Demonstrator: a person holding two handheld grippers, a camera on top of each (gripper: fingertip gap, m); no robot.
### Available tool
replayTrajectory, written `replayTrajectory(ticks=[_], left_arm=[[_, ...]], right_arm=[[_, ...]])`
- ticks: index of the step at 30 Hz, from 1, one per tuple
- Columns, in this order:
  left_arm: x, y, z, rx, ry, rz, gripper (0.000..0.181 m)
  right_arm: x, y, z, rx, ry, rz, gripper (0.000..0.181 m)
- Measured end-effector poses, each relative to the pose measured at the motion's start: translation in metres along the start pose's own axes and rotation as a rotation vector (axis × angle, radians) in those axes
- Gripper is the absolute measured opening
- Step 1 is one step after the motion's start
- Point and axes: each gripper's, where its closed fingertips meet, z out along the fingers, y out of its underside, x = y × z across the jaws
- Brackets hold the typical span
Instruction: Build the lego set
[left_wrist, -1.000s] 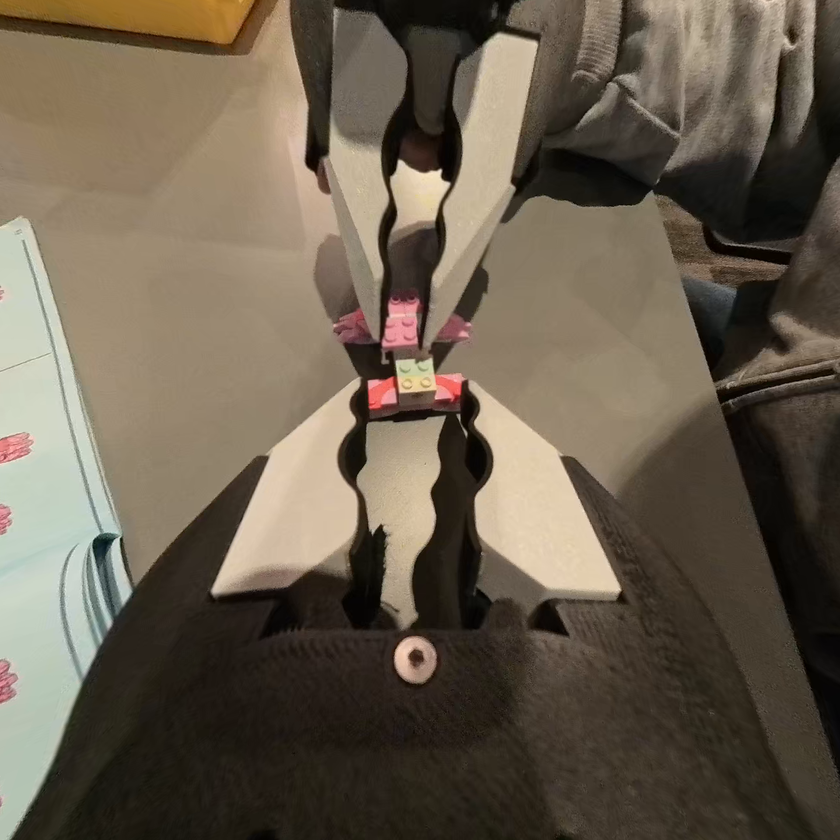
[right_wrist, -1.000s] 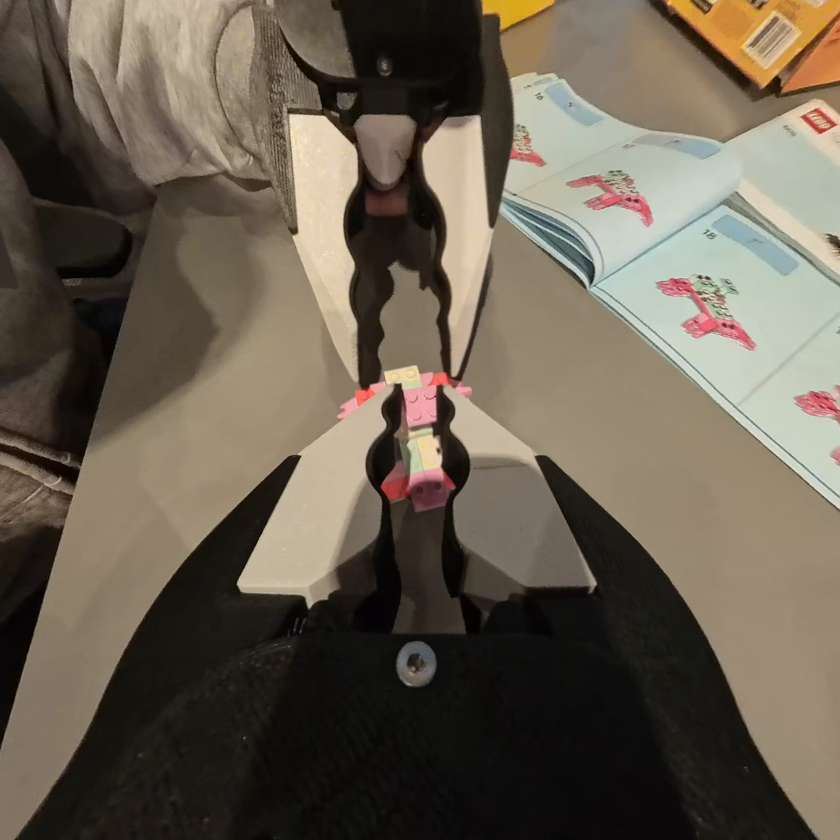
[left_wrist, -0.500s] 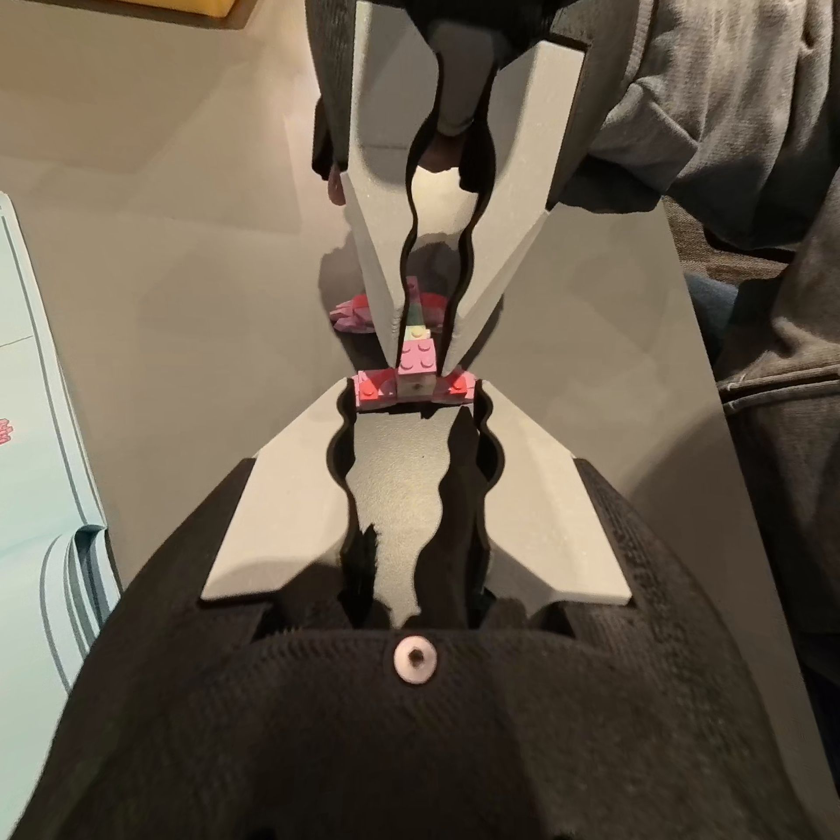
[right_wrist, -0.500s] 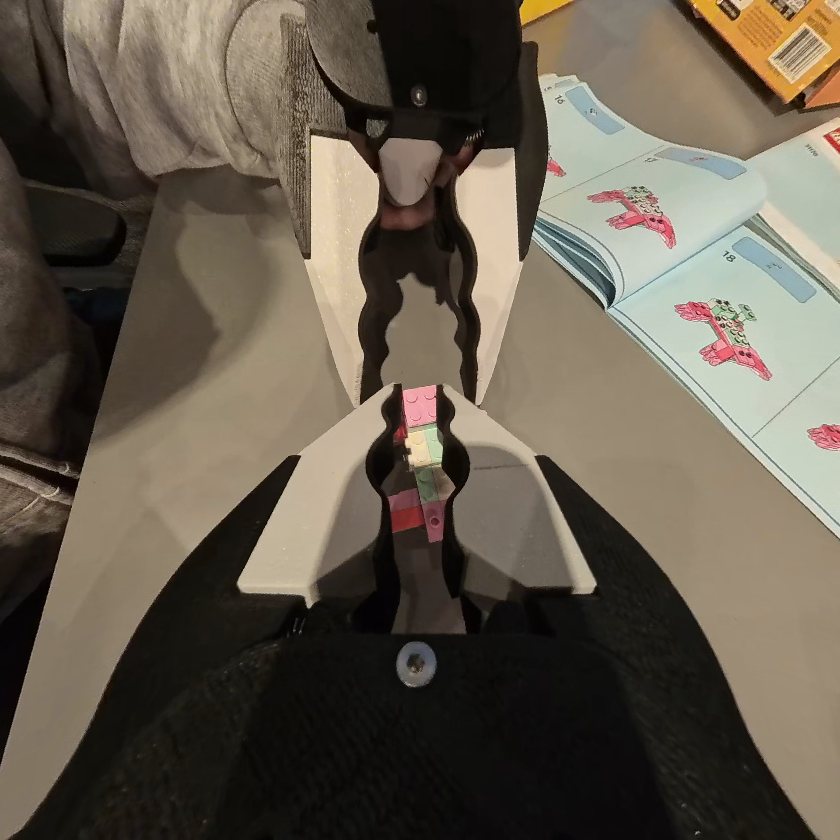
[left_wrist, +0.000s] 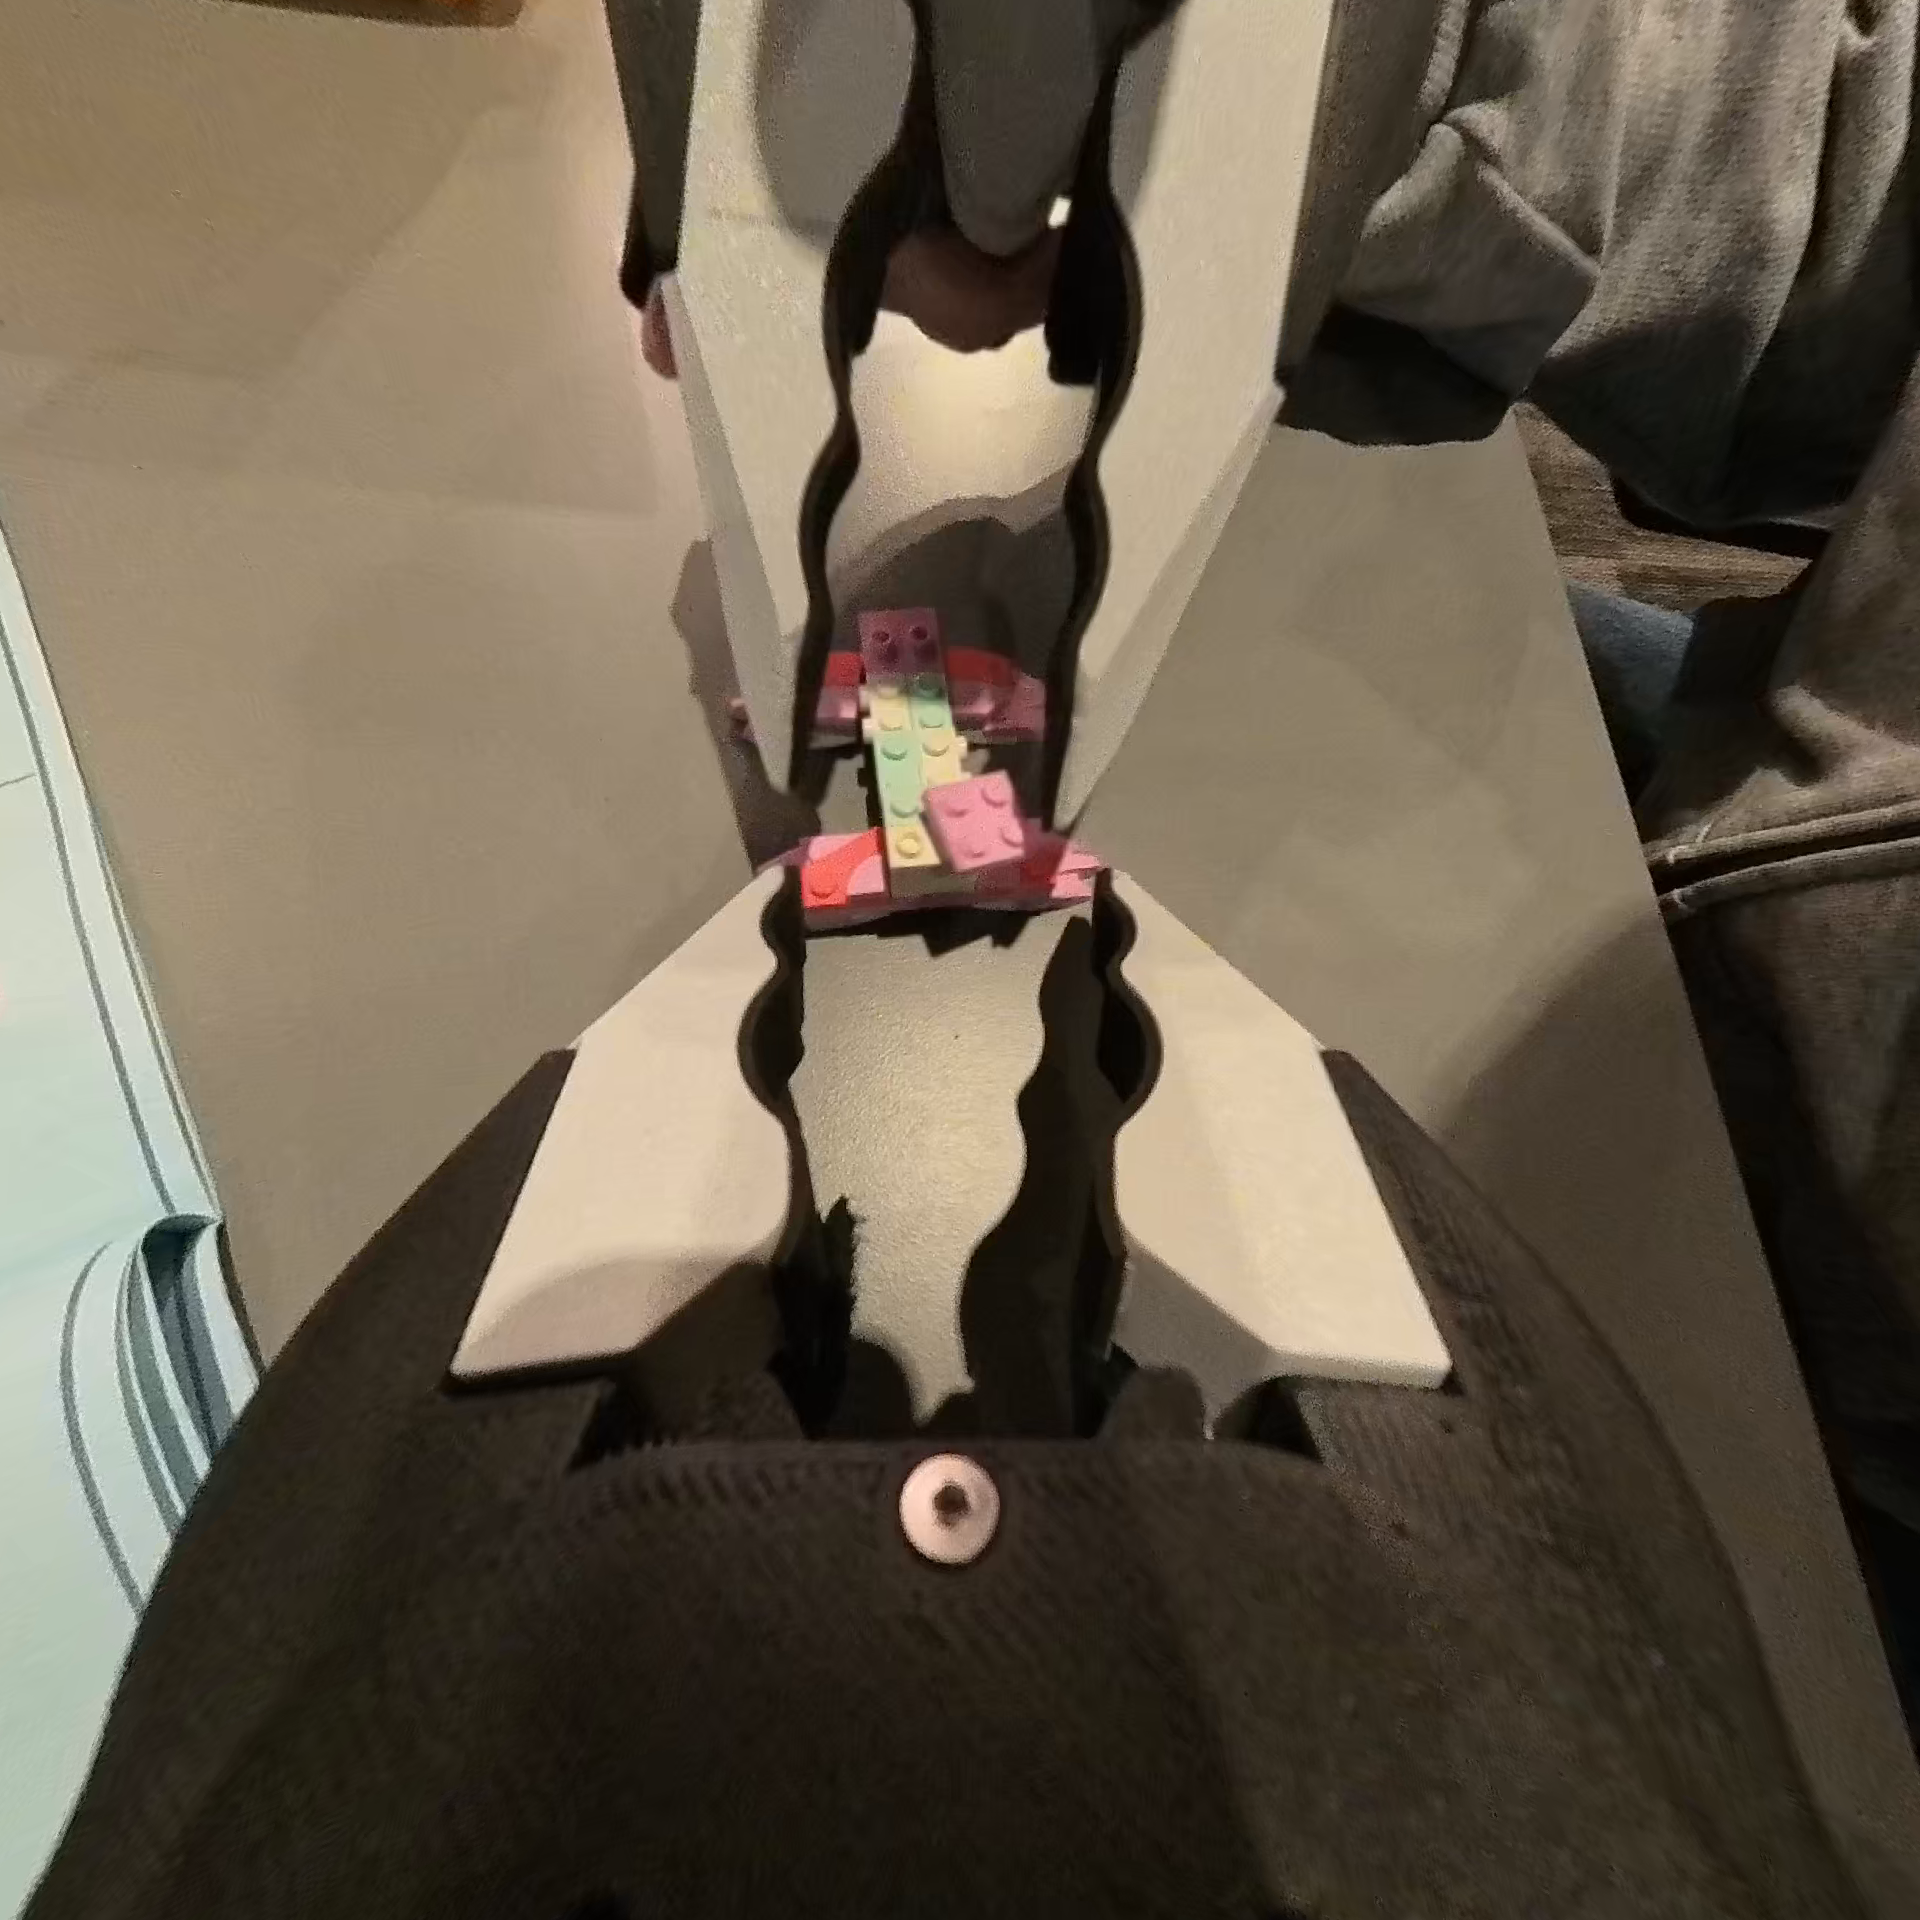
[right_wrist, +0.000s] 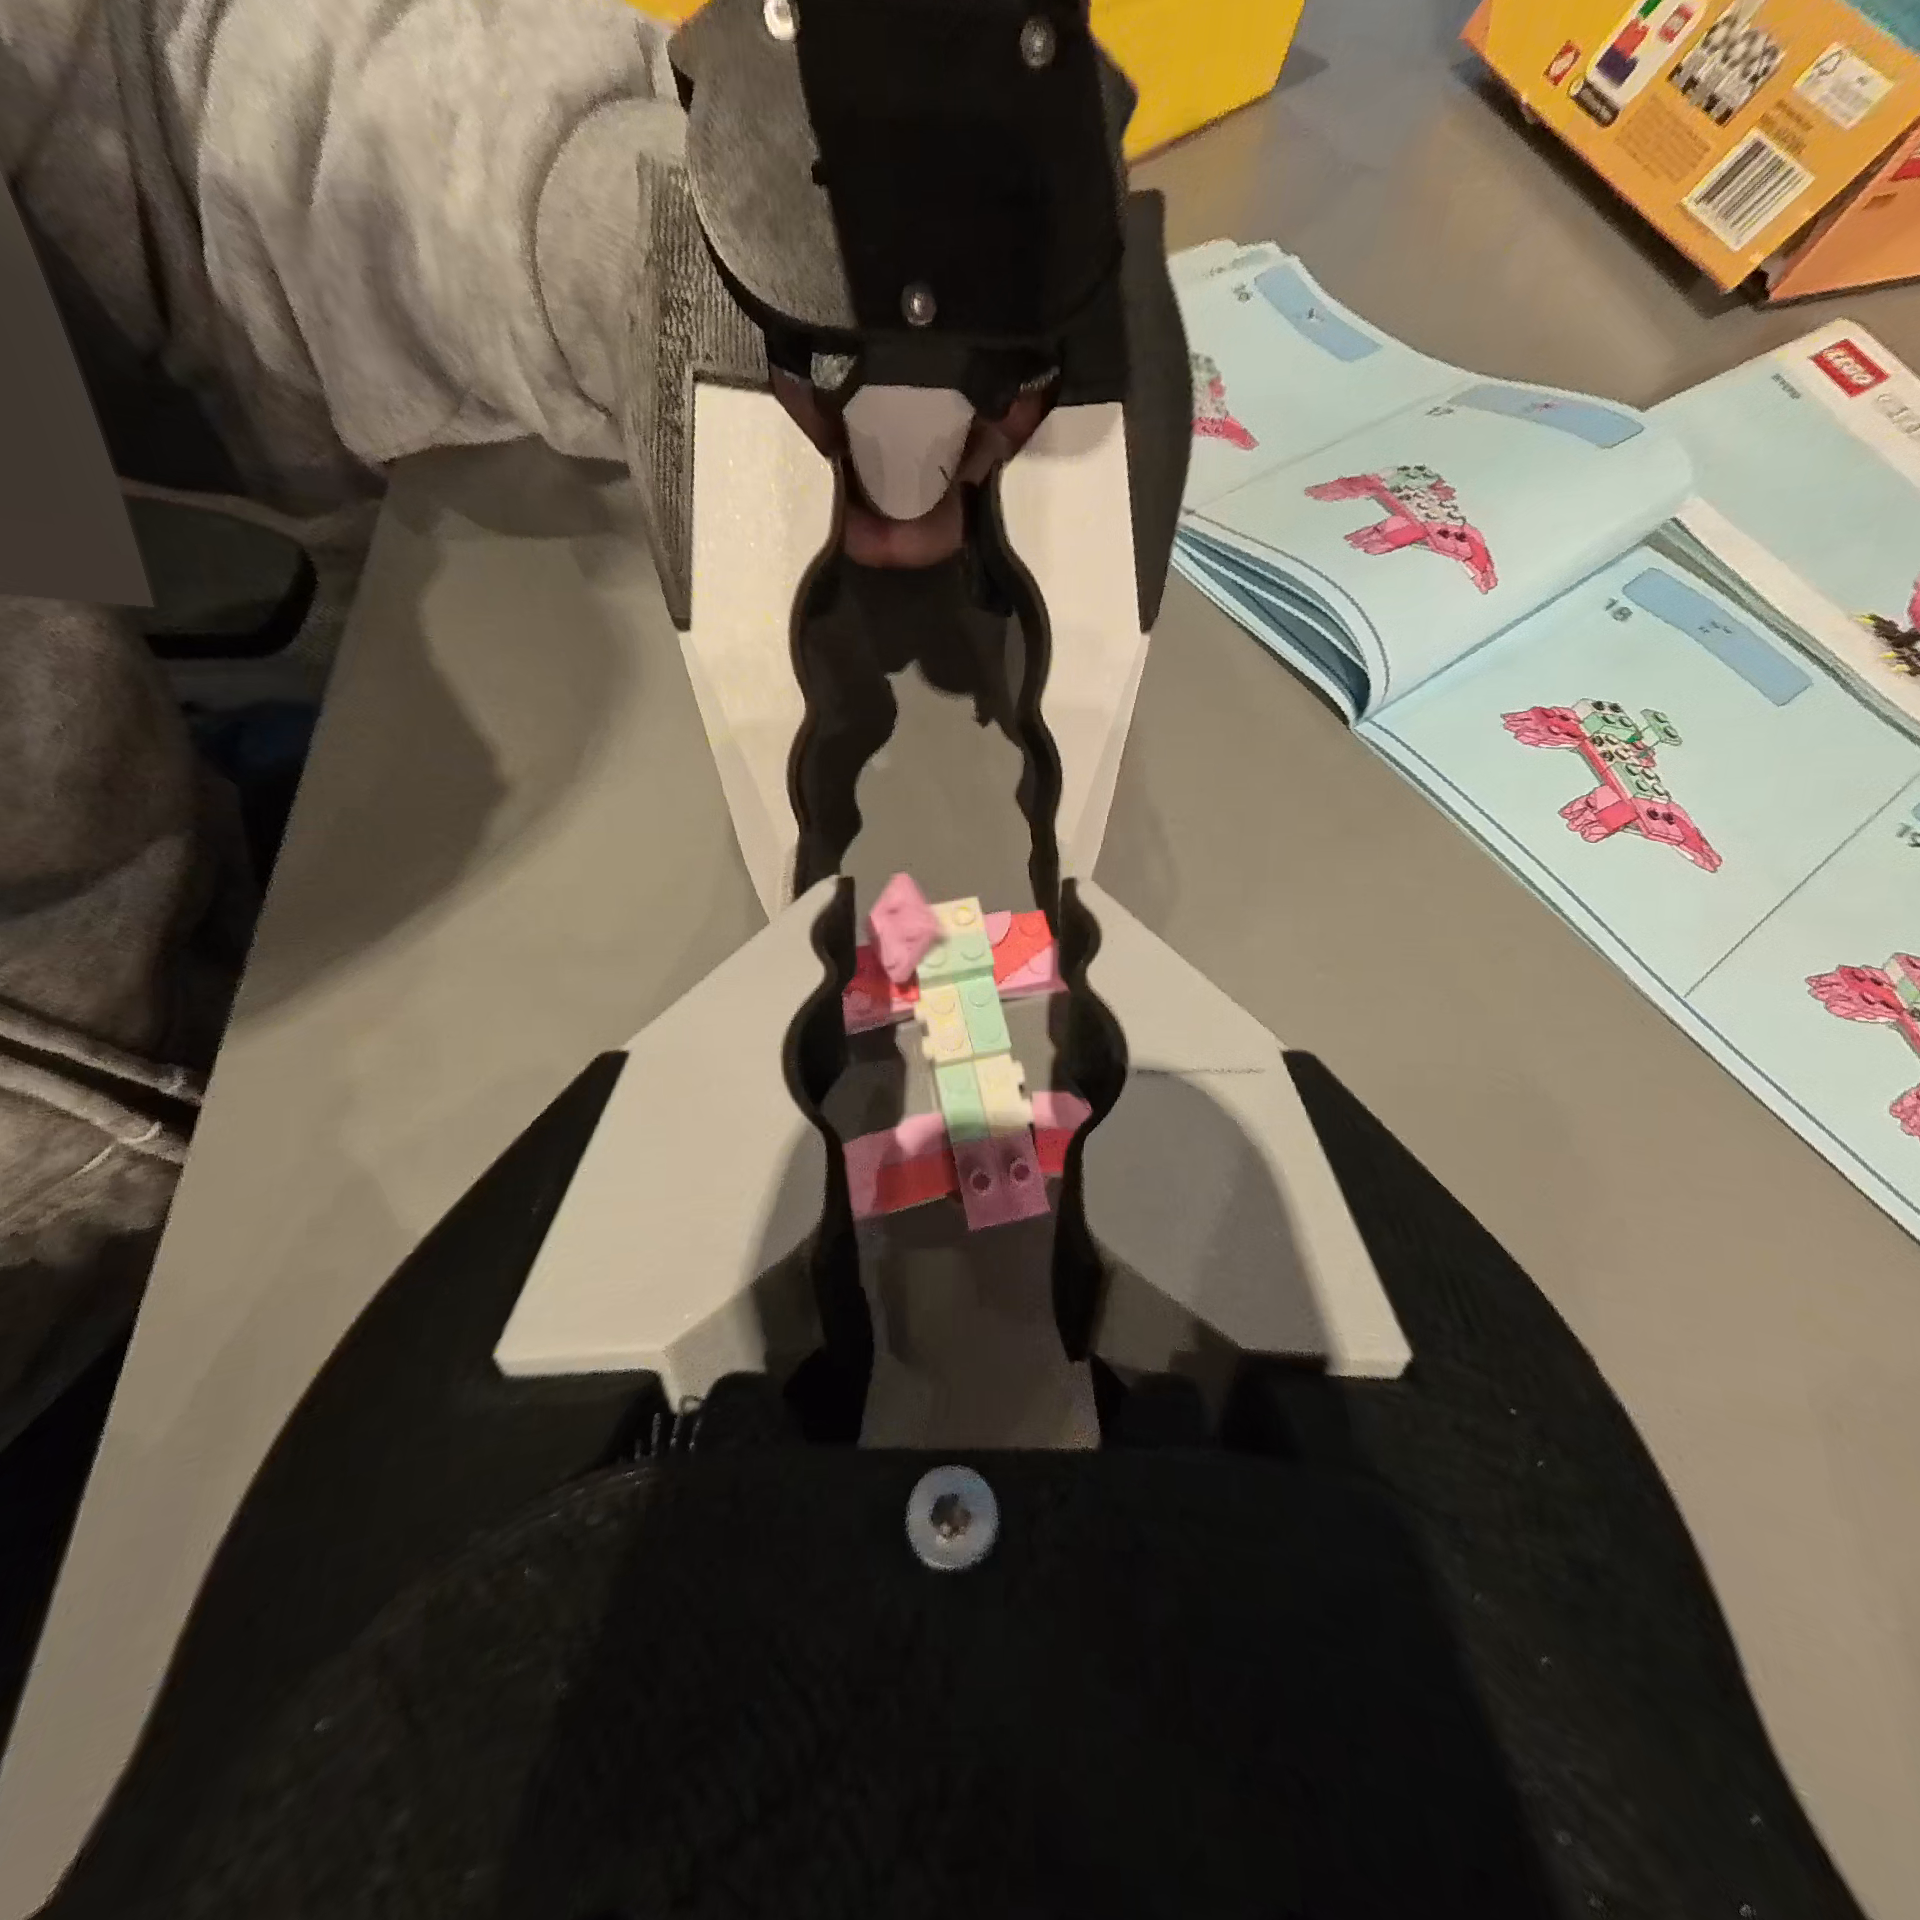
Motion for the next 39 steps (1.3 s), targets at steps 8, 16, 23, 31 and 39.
replayTrajectory(ticks=[8,16,23,31,39], left_arm=[[-0.001,0.001,-0.002,-0.003,-0.007,0.014,0.058],[-0.004,0.0,-0.007,0.006,-0.04,0.048,0.058],[-0.008,0.0,-0.011,0.026,-0.048,0.038,0.058],[-0.007,0.0,-0.011,0.031,-0.047,0.049,0.058],[-0.008,-0.016,-0.021,0.141,-0.034,0.008,0.063]], right_arm=[[-0.001,0.031,-0.007,-0.095,-0.064,0.021,0.036],[-0.039,0.028,-0.024,-0.077,-0.226,-0.072,0.021],[-0.053,0.048,-0.012,-0.186,-0.245,-0.088,0.026],[-0.063,0.045,-0.006,-0.22,-0.277,-0.092,0.014],[0.057,0.031,-0.059,-0.412,0.314,-0.402,0.013]])
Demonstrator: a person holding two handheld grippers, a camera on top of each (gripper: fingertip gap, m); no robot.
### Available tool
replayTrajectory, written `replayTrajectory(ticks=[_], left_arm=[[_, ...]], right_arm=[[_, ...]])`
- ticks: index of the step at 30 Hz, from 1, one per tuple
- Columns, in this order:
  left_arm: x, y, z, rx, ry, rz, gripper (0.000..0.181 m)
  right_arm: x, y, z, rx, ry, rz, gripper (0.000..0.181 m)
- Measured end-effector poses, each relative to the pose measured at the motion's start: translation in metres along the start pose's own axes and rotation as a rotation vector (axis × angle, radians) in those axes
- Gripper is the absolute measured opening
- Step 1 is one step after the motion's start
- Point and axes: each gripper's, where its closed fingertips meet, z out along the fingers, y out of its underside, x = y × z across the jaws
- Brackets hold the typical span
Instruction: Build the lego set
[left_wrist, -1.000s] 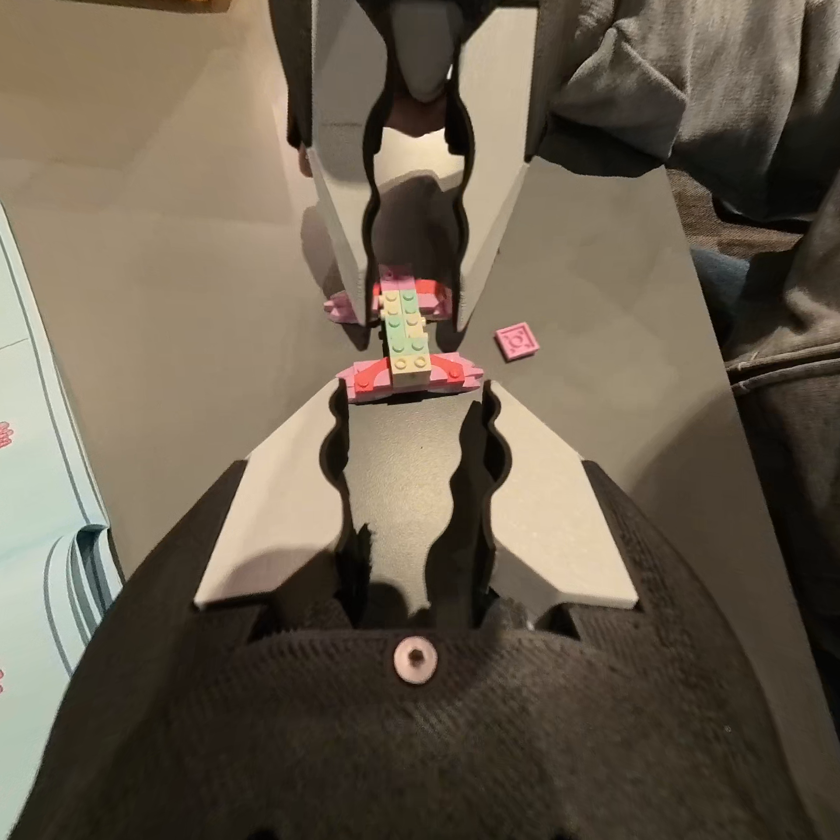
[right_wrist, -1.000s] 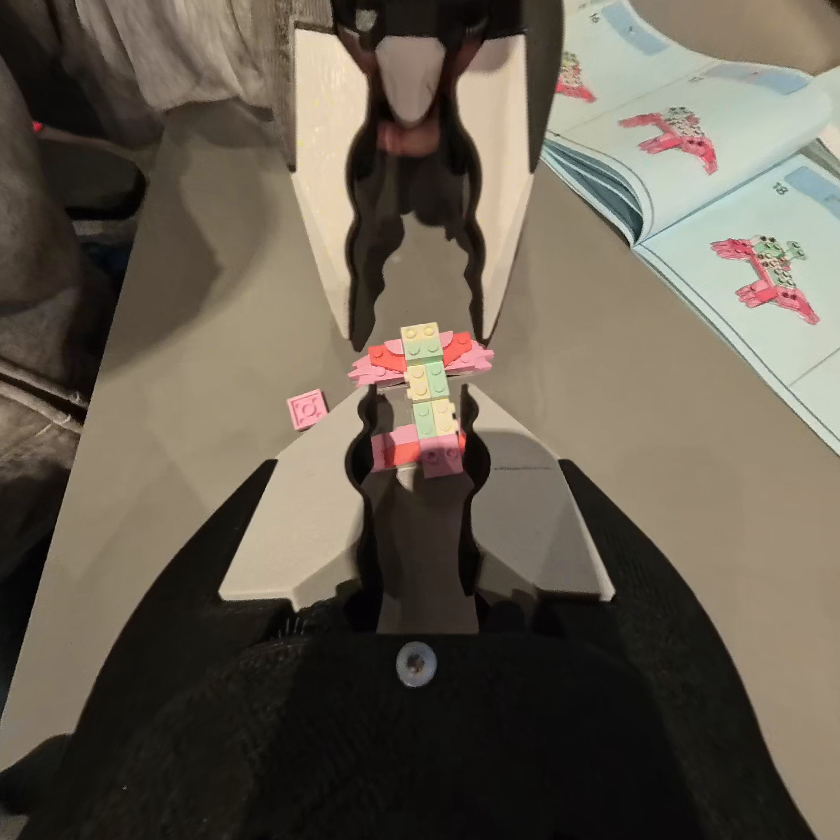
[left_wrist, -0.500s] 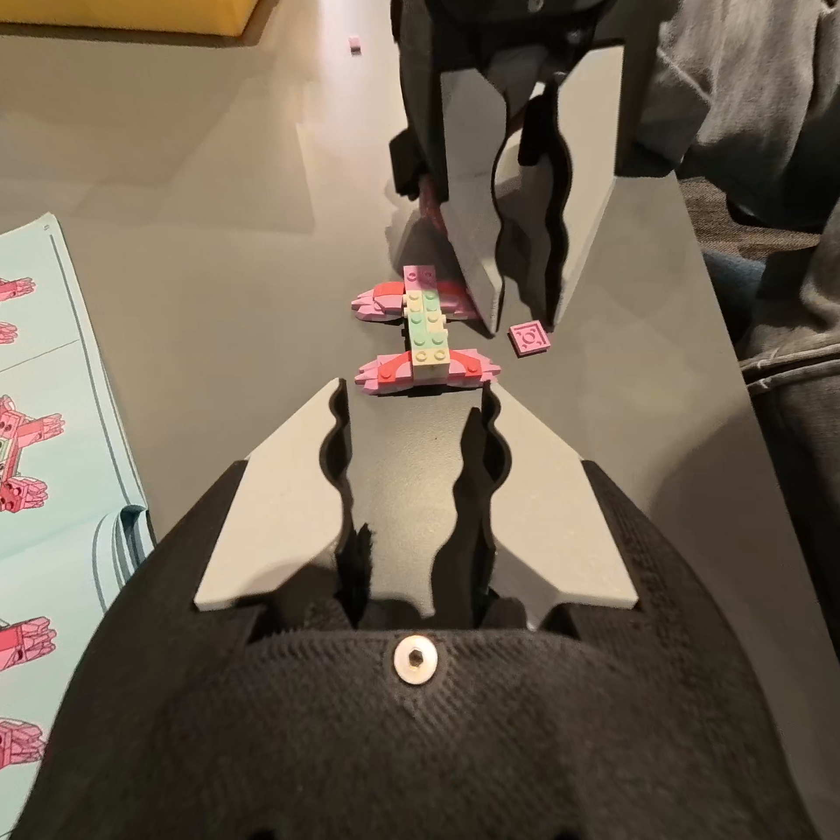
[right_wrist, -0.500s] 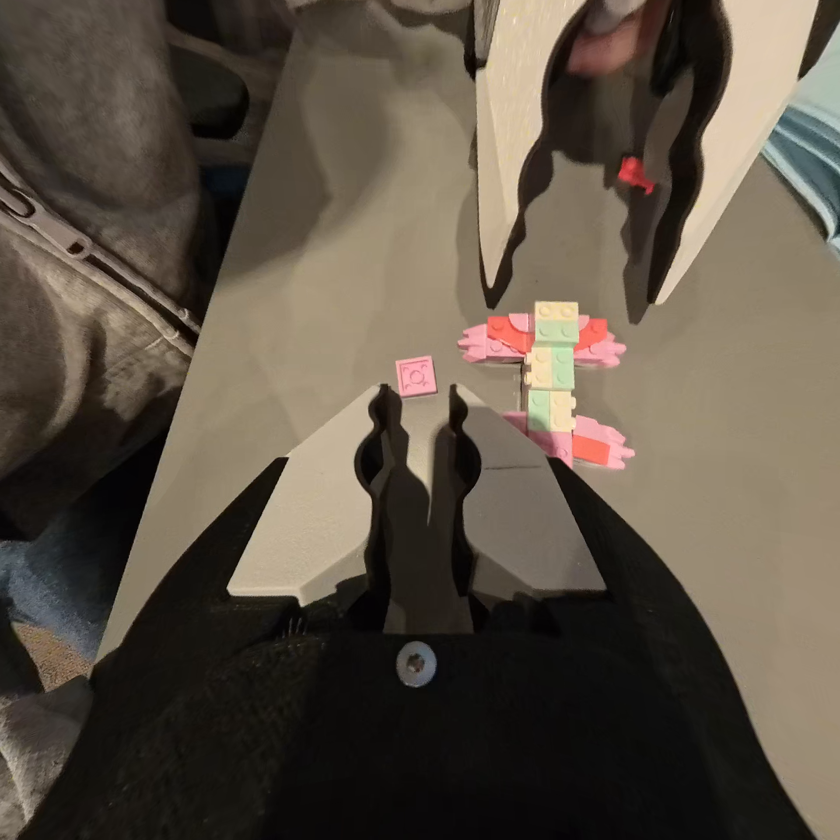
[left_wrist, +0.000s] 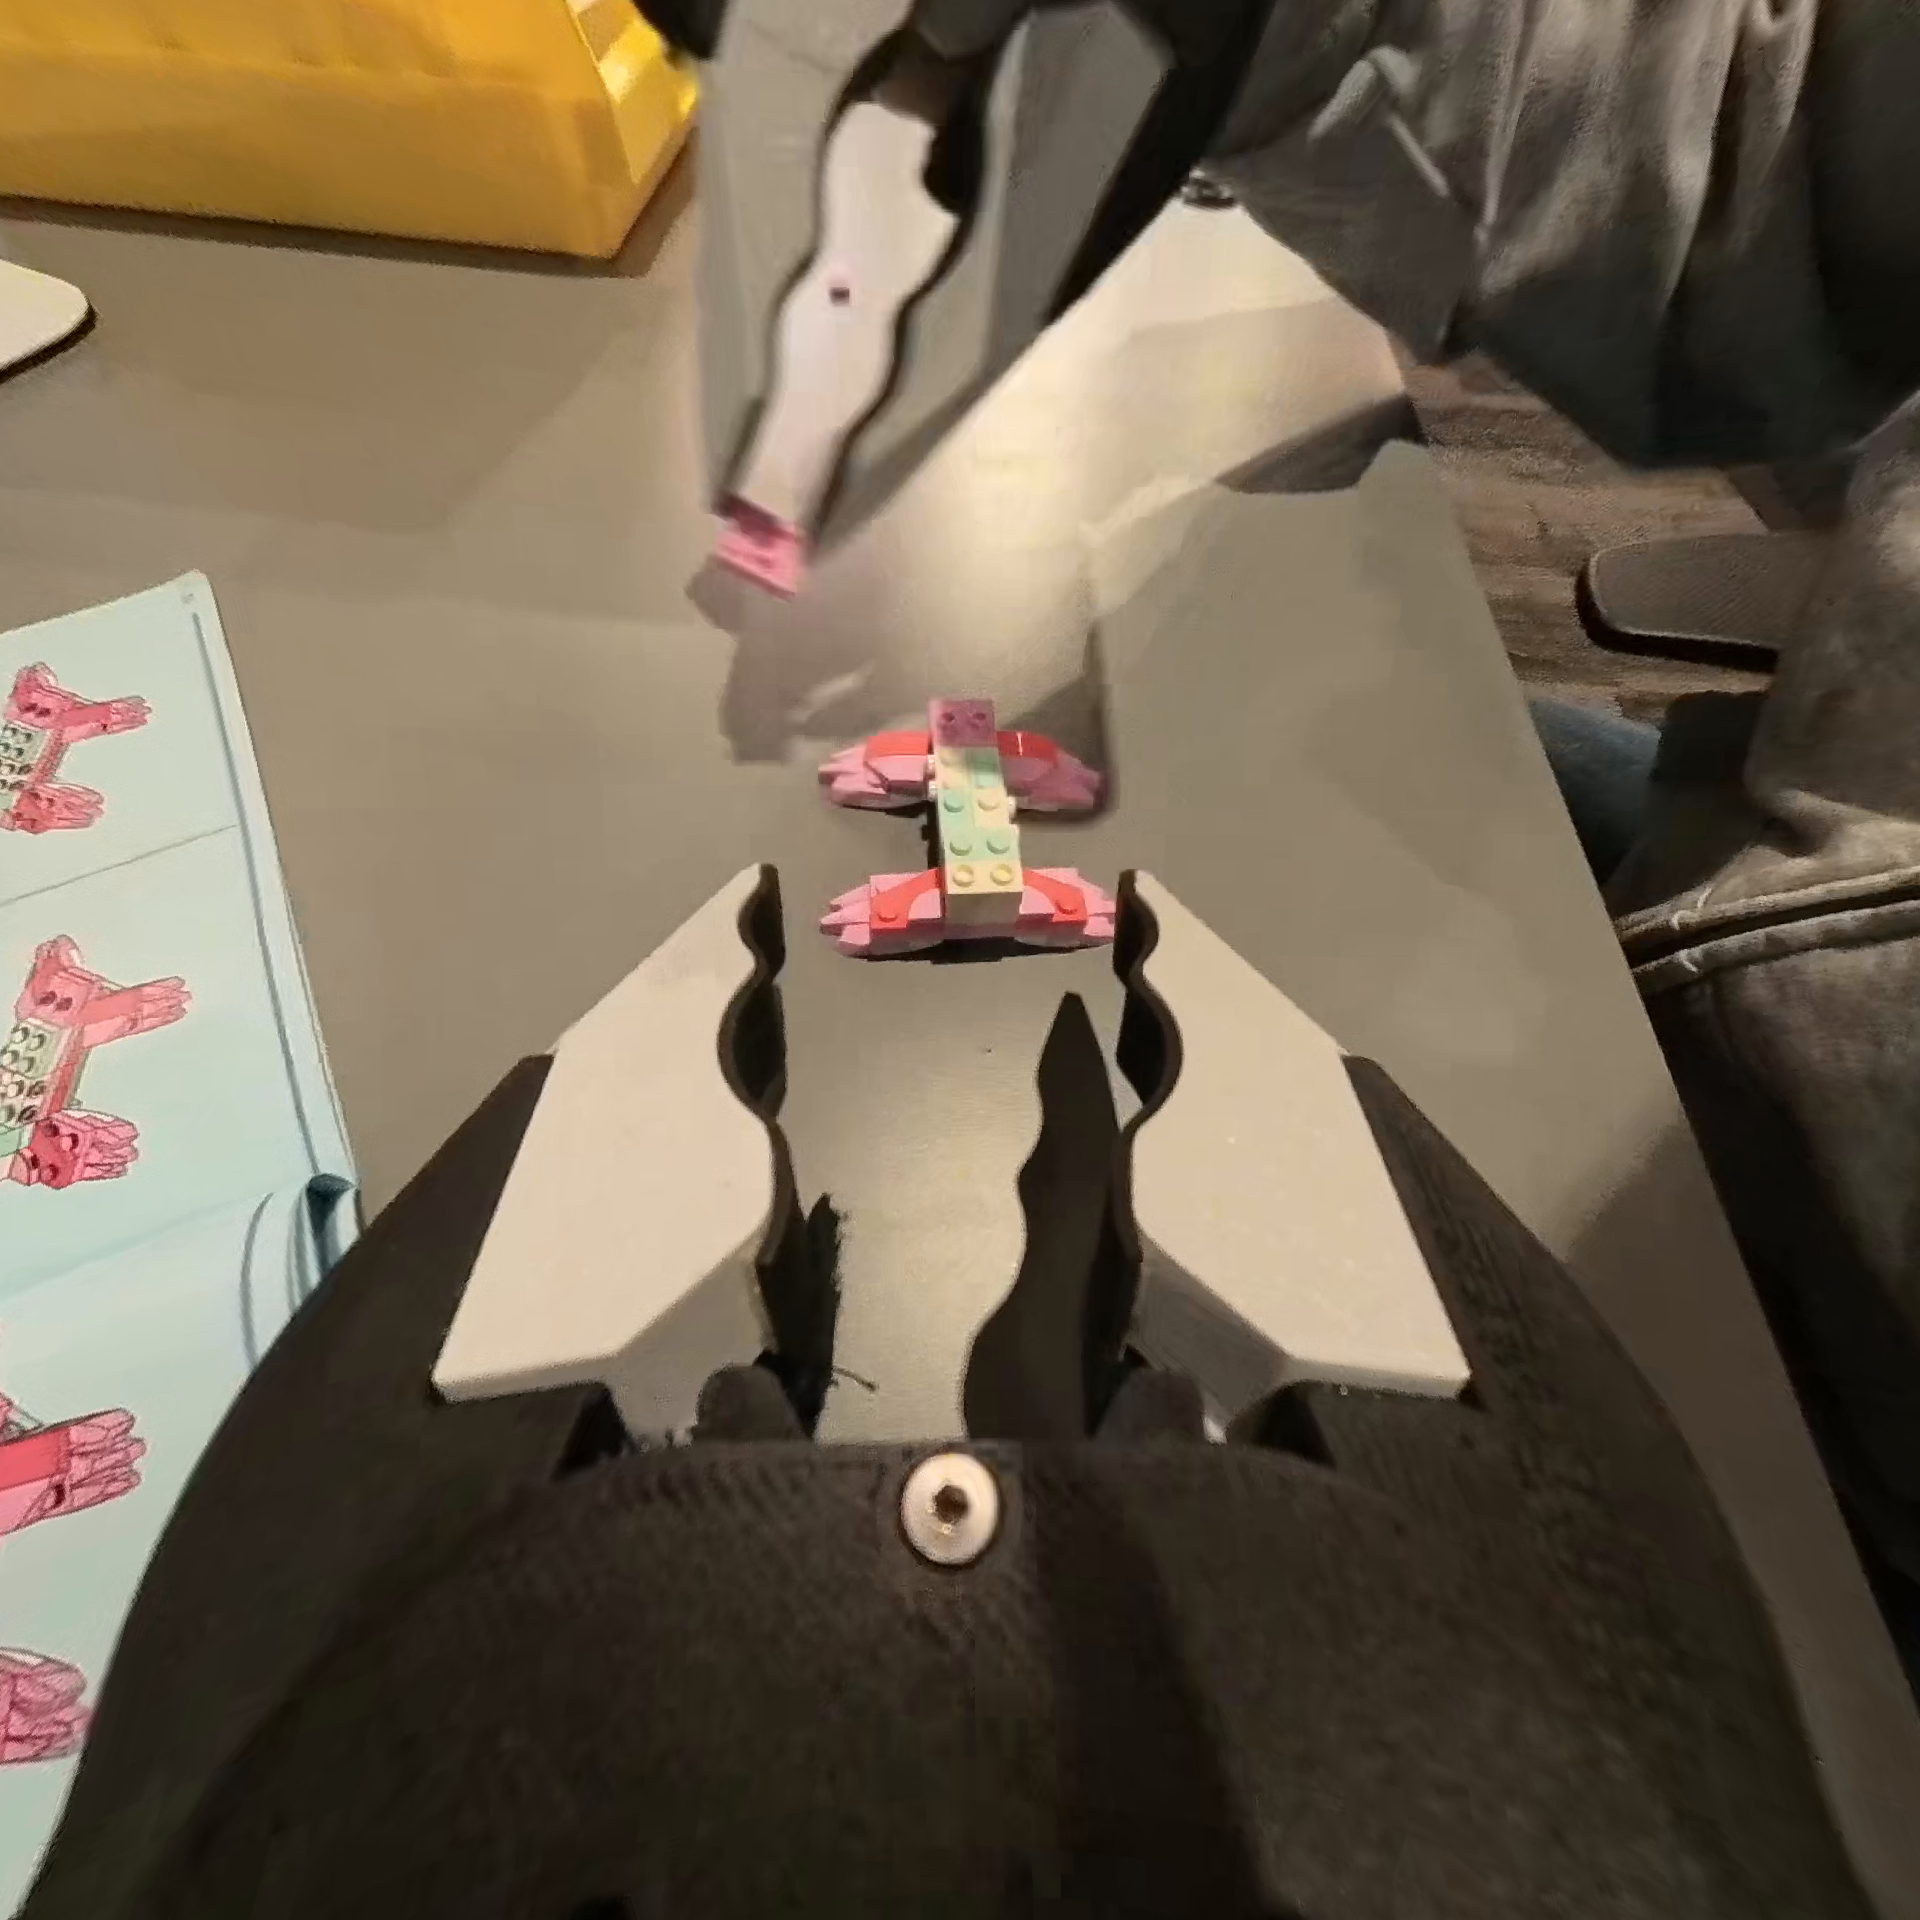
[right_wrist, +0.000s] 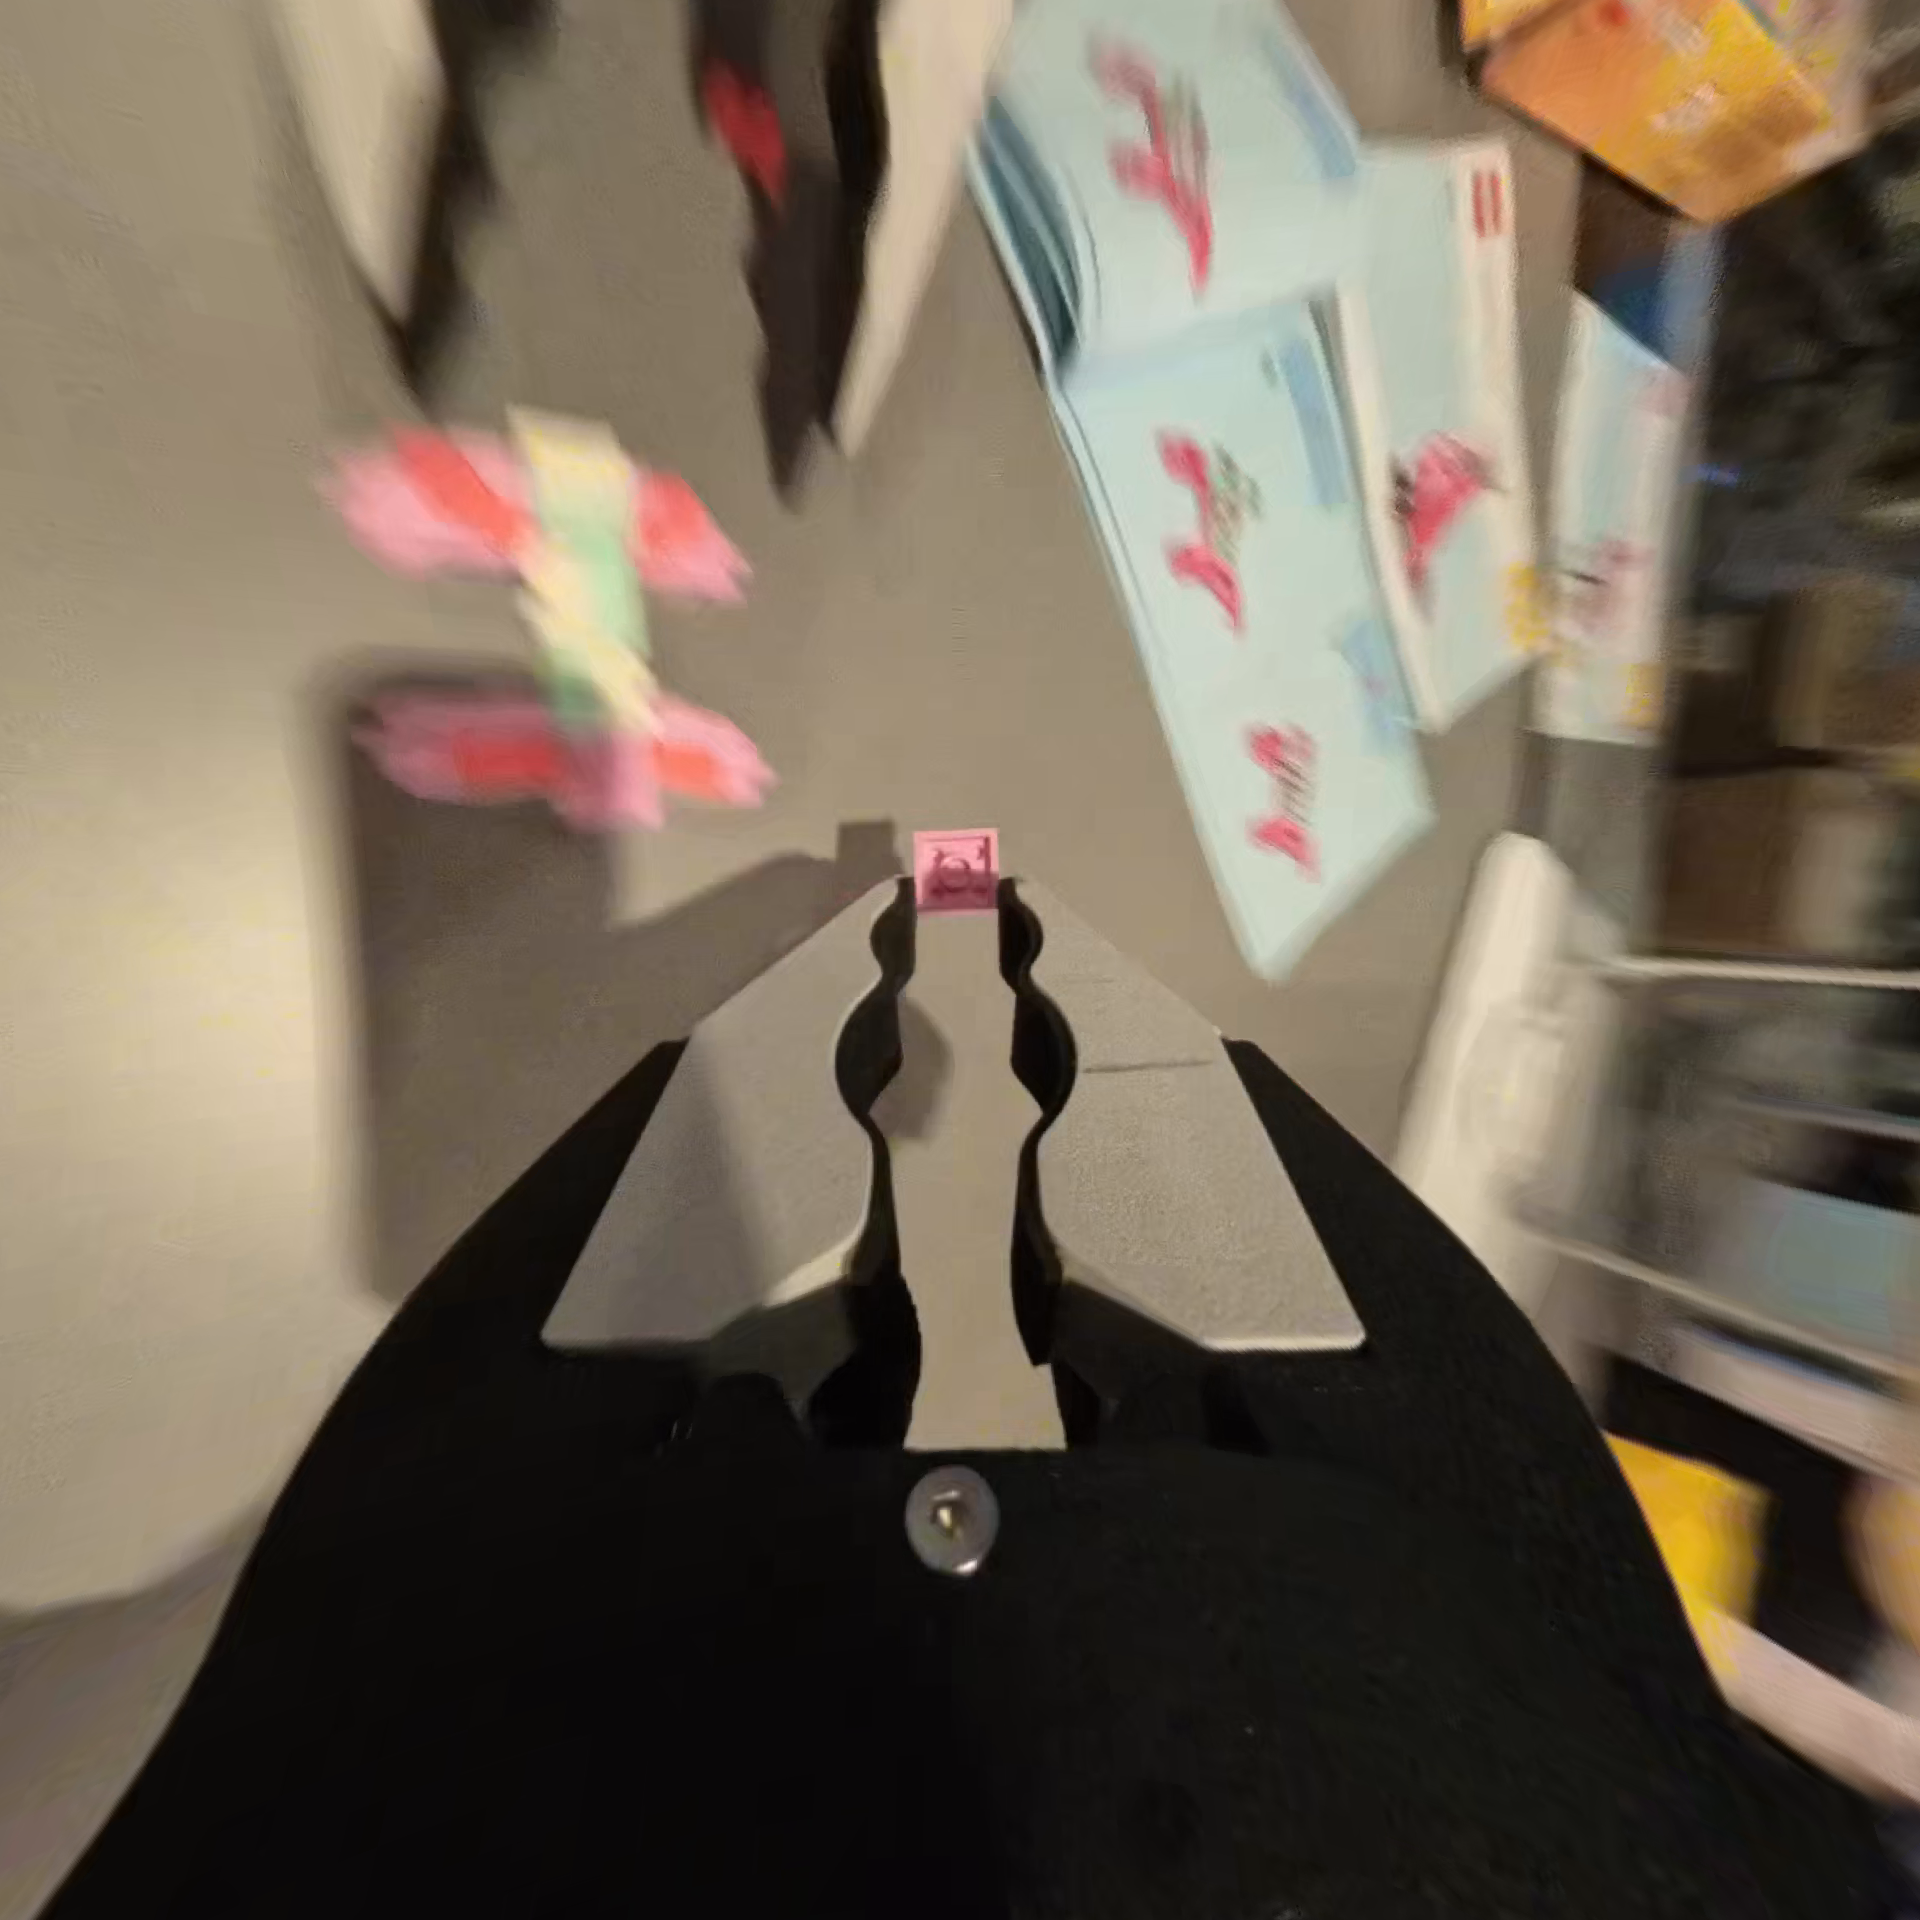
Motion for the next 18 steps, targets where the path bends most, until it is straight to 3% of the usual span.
replayTrajectory(ticks=[4,8,14,18], left_arm=[[-0.001,0.002,0.0,-0.013,-0.014,0.019,0.063],[0.0,0.004,0.002,-0.025,-0.014,0.022,0.063],[-0.003,0.001,0.0,-0.016,-0.052,0.043,0.064],[-0.004,0.001,0.0,-0.018,-0.058,0.04,0.064]], right_arm=[[0.011,0.046,0.017,-0.373,0.183,-0.586,0.014],[0.003,0.055,0.022,-0.529,0.214,-1.088,0.014],[-0.01,0.05,0.022,-0.535,0.133,-1.334,0.014],[-0.019,0.05,0.019,-0.51,0.059,-1.315,0.024]])
